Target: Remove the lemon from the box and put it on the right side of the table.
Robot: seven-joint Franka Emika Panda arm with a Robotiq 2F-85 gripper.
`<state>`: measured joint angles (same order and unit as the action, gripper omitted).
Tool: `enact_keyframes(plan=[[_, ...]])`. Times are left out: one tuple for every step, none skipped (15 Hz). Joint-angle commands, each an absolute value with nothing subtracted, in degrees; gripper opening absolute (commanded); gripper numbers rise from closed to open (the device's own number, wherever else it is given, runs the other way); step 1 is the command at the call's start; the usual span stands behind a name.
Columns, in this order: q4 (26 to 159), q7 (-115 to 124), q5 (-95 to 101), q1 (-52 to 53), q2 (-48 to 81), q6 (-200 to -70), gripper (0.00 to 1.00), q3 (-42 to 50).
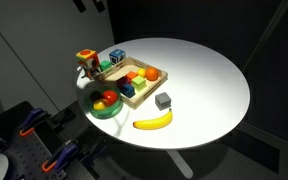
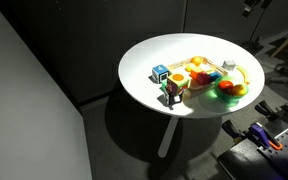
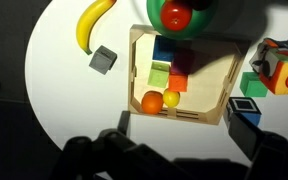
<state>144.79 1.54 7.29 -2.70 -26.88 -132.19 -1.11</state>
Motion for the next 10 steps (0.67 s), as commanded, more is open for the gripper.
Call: enact_keyframes(plan=[[138.8, 3.0, 4.8, -1.5, -22.8, -127.3, 1.00, -1.5], [137.5, 3.2, 4.3, -1.3, -21.9, -126.0, 1.00, -1.5], [136.1, 3.6, 3.9, -1.2, -20.9, -124.6, 1.00, -1.6], [134.5, 3.9, 3.5, -1.0, -19.8, -122.9, 1.00, -1.6], [133.2, 4.3, 3.4, -0.9, -18.8, -121.6, 1.00, -1.7], [131.7, 4.5, 3.3, -0.9, -17.6, -119.9, 1.00, -1.7], [130.3, 4.7, 3.3, -0.9, -16.5, -118.5, 1.00, -1.7], [128.9, 4.8, 3.2, -0.8, -15.2, -117.0, 1.00, -1.7], [127.6, 4.9, 3.3, -0.8, -14.0, -115.7, 1.00, -1.6], [126.3, 4.8, 3.4, -0.8, -12.7, -114.5, 1.00, -1.6]])
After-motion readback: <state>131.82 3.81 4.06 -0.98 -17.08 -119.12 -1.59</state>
